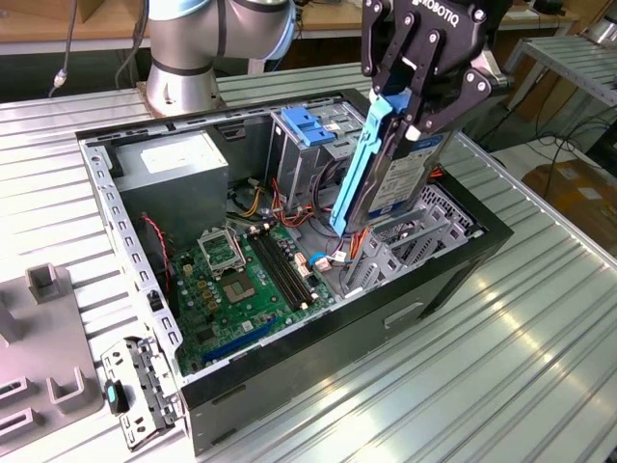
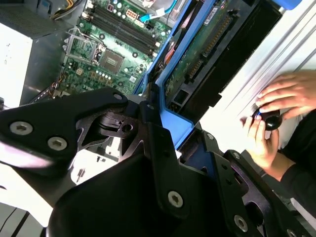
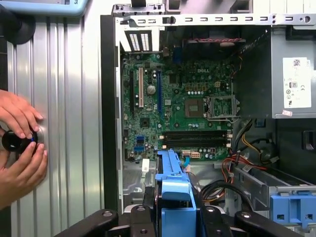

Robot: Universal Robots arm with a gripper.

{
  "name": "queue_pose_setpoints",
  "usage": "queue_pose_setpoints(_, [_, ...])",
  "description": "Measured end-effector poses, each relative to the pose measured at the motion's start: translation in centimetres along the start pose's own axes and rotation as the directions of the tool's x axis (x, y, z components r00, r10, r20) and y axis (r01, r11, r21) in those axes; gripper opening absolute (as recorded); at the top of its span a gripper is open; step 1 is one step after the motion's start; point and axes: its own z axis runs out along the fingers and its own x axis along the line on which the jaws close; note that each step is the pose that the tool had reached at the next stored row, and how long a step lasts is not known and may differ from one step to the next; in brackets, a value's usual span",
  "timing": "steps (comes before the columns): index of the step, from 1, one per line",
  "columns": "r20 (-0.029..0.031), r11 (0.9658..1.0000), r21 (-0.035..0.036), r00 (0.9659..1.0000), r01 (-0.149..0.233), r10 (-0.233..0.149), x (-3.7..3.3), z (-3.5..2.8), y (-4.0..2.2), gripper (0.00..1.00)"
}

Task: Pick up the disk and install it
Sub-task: 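Insert the disk into the insertion slot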

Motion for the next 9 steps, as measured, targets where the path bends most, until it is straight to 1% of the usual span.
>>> queue_pose_setpoints(2, [-0.0001,1.0000,0.0000,1.0000,0.000,0.000,-0.01,0.01,-0.60,0.37])
queue_pose_setpoints(3, [-0.0001,1.0000,0.0000,1.0000,0.000,0.000,-0.02,0.03,-1.09,0.37])
queue_pose_setpoints(8, [-0.0001,1.0000,0.0000,1.0000,0.000,0.000,-0.05,0.08,-2.59,0.37])
queue_pose_setpoints(9, [0.0000,1.0000,0.0000,1.0000,0.000,0.000,-0.05,0.09,-2.77,0.37])
